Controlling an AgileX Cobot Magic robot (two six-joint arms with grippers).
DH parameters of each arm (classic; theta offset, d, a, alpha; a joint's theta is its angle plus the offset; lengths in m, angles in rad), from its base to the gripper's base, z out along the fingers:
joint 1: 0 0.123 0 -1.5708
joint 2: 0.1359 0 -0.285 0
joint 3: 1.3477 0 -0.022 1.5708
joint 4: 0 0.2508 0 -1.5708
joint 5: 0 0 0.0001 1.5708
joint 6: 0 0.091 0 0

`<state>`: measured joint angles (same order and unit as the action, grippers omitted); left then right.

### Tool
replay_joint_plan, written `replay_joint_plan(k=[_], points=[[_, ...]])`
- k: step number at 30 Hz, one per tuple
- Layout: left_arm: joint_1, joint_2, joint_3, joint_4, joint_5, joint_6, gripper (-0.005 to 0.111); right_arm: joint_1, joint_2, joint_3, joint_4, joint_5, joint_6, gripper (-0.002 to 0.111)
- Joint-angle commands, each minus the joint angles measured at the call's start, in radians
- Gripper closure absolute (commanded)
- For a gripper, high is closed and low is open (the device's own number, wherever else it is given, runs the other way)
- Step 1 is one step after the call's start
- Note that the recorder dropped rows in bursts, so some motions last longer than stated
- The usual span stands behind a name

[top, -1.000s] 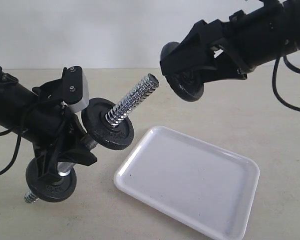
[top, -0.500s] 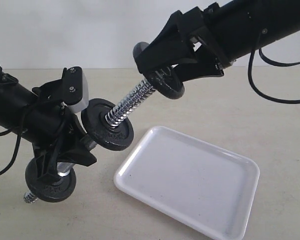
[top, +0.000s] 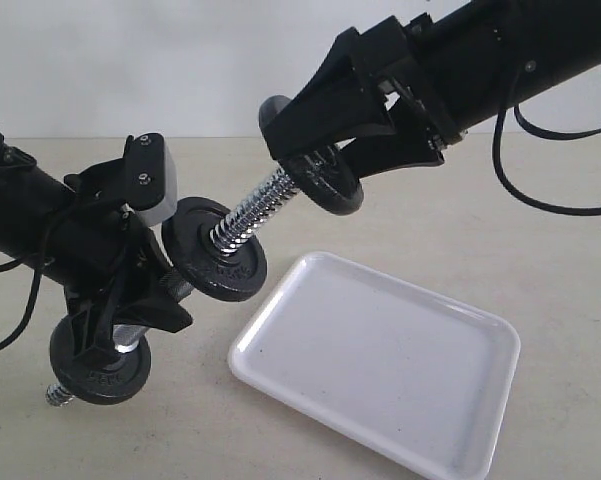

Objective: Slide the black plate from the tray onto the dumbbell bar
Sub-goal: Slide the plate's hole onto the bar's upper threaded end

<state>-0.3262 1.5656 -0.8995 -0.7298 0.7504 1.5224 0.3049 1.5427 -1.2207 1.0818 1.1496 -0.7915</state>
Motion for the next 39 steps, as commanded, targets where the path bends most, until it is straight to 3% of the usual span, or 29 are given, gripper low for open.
replay_joint_plan(k=[1, 24, 39], points=[[-0.001, -0.055, -0.031, -0.119, -0.019, -0.013, 0.102, 0.068, 0.006, -0.012, 0.050, -0.021, 0.001, 0.108], [-0.001, -0.055, -0.031, -0.119, -0.005, -0.014, 0.102, 0.086, 0.055, -0.014, -0.100, -0.178, 0.008, 0.108], [-0.001, -0.055, -0.031, -0.154, 0.000, 0.023, 0.102, 0.084, 0.055, -0.040, -0.099, -0.167, 0.004, 0.108]])
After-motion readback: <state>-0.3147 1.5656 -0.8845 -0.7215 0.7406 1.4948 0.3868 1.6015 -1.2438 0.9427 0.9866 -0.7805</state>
